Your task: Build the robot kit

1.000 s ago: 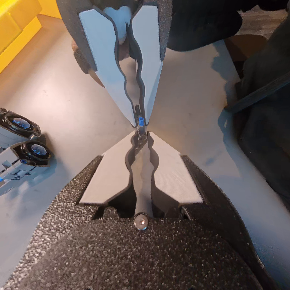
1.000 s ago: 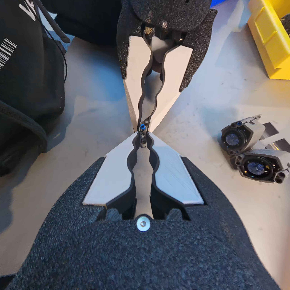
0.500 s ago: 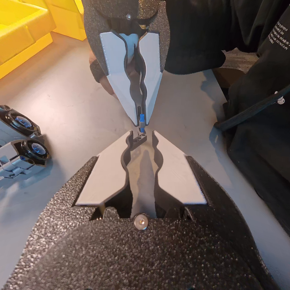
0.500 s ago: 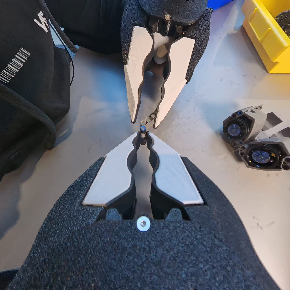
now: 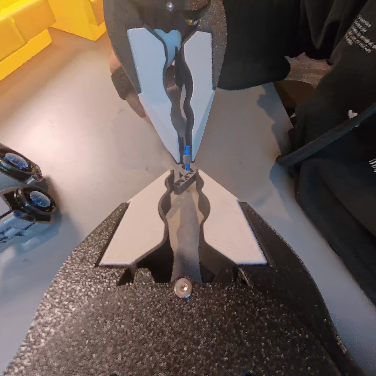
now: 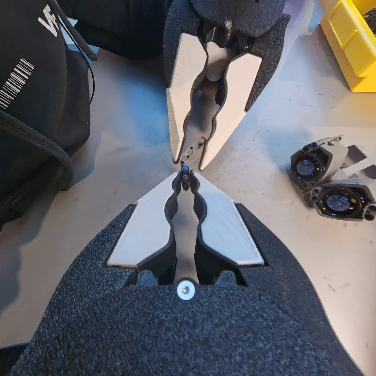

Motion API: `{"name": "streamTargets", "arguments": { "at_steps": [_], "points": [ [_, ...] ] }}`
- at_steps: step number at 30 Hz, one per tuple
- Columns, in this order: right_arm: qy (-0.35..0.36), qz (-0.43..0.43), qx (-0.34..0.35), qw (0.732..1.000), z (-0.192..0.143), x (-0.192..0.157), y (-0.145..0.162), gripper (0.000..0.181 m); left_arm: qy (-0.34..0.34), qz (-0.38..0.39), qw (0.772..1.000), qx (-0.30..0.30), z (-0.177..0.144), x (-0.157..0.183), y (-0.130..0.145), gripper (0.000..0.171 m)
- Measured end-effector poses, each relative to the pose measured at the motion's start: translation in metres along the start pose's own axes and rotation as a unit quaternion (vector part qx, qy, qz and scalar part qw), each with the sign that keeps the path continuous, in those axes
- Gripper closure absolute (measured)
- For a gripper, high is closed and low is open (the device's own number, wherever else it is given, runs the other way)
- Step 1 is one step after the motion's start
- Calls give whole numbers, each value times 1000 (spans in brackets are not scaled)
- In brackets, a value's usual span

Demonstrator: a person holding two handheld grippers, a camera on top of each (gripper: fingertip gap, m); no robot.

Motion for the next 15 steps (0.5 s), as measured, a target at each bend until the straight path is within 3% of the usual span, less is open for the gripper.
{"name": "streamTargets", "arguments": {
  "at_steps": [10, 15],
  "points": [
    [6, -33, 5, 999, 1, -7, -6, 167, 28, 4, 1000, -6, 4, 5, 0, 159],
    [5, -46, -1, 999, 2, -9, -8, 175, 36, -7, 999, 0, 4, 4, 0, 159]
  ]
}}
Point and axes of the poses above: each gripper's, where its closed fingertips meet, z out along the fingers, y out of its underside, x = y × z across the jaws, the point moved 7 cm from there along -z, back along the fingers, and after that the axes turned 12 degrees about y, right-handed, at the moved point
